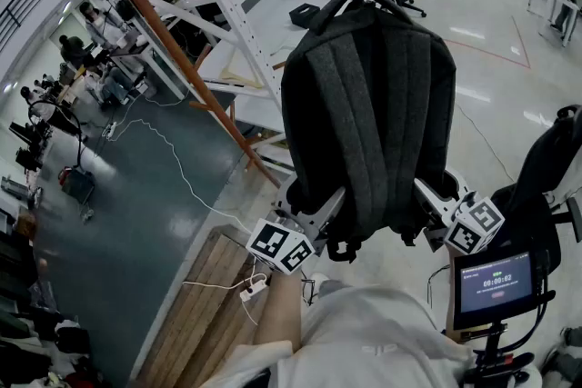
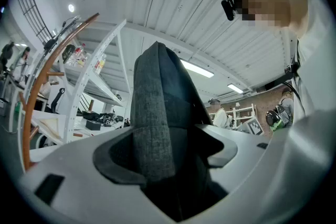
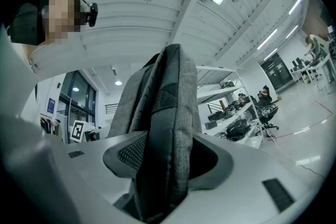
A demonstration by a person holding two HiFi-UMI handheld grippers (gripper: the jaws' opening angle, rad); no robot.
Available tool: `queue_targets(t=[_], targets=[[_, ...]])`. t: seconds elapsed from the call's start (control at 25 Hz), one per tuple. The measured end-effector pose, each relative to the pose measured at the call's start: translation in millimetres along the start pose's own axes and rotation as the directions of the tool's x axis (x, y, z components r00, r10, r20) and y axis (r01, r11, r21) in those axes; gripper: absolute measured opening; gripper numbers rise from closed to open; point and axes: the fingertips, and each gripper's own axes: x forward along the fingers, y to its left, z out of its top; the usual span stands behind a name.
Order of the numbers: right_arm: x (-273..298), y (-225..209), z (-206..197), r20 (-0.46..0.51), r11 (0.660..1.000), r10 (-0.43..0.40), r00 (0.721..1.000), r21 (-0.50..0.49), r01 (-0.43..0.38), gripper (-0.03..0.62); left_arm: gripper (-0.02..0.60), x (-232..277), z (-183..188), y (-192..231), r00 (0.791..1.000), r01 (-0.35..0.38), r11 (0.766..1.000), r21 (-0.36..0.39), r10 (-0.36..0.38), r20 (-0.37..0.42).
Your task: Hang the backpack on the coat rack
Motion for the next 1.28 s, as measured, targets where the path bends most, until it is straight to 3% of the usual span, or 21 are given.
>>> queue_targets(t=[0.2,0.48,0.84,1.12,1.28], targets=[[60,31,-9,-0.030,0.999,0.035,0.999,-0.003,-0.035,0.233,0.322,-32,14,55,0.999,-0.042,0.999,-0.024,0.043,0.015],[165,88,-47,-0.087,0.989,0.147,0.985,-0.018,-0.149,0.233,0.322,-104,20,150,0.986,-0.152,0.988,-0.025,0.154,0.066],[300,147,-84,-0.143,0.958,0.284,0.948,0.017,-0.285,0.233,0.322,-180,40,265,0.948,-0.308,0.951,-0.028,0.309,0.079],[378,154,-110,-0.186,0.928,0.371,0.910,0.052,-0.368,0.233,0.322,-199,35,331,0.908,-0.410,0.911,-0.040,0.412,0.073],[401,169,-116,-0.202,0.905,0.425,0.883,0.071,-0.419,0.233,0.322,-217,40,344,0.880,-0.466,0.884,-0.039,0.468,0.078]])
